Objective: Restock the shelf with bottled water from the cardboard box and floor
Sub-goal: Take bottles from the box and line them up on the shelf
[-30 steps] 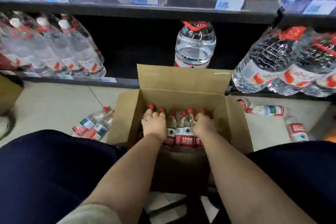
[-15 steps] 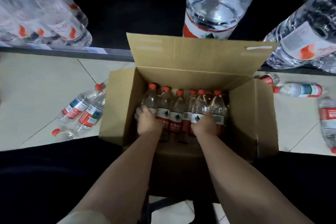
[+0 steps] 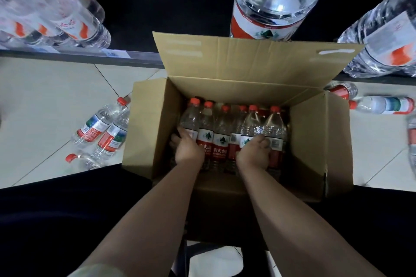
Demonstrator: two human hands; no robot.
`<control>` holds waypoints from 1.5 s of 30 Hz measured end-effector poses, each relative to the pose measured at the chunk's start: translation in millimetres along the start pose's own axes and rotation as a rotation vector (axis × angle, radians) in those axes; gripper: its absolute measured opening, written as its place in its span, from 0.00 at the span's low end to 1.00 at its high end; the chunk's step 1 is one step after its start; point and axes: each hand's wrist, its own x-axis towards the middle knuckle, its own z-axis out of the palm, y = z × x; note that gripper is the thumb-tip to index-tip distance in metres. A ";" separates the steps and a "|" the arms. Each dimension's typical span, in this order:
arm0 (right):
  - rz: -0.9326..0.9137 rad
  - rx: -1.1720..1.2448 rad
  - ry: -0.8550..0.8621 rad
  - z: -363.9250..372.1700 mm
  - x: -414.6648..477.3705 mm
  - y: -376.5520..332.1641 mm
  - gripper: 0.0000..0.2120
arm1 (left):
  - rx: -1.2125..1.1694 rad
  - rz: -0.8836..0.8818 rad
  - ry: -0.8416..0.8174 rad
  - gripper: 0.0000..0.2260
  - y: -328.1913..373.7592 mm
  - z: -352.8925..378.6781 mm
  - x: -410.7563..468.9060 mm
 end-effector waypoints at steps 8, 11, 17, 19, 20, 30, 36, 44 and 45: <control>0.021 0.084 -0.107 -12.7 2.7 1.6 0.39 | 0.456 0.012 0.132 0.37 1.9 12.6 13.5; 0.028 0.041 -0.111 -9.9 2.2 -0.2 0.40 | 0.419 0.003 0.200 0.24 3.1 13.7 14.2; -0.009 0.171 -0.095 -4.2 1.2 -0.8 0.41 | 0.321 0.030 0.207 0.24 0.2 10.3 13.8; -0.005 0.235 -0.136 -8.5 1.6 2.0 0.39 | 0.256 0.074 0.172 0.26 0.8 3.2 9.3; 0.006 0.273 -0.160 -11.6 2.5 3.0 0.37 | 0.212 0.101 0.147 0.27 2.3 -1.5 7.2; 0.107 0.734 -0.365 -95.9 -18.2 7.0 0.27 | -0.389 0.218 -0.148 0.36 15.2 -60.0 -32.7; -0.045 0.904 -0.398 -157.6 -59.8 26.0 0.12 | -0.772 0.266 -0.362 0.15 22.1 -104.4 -82.9; -0.199 1.080 -0.348 -216.2 -113.6 27.1 0.33 | -1.116 0.262 -0.540 0.22 39.1 -147.8 -148.7; -0.217 1.090 -0.335 -224.7 -119.0 26.8 0.29 | -1.129 0.290 -0.556 0.22 43.9 -154.0 -156.3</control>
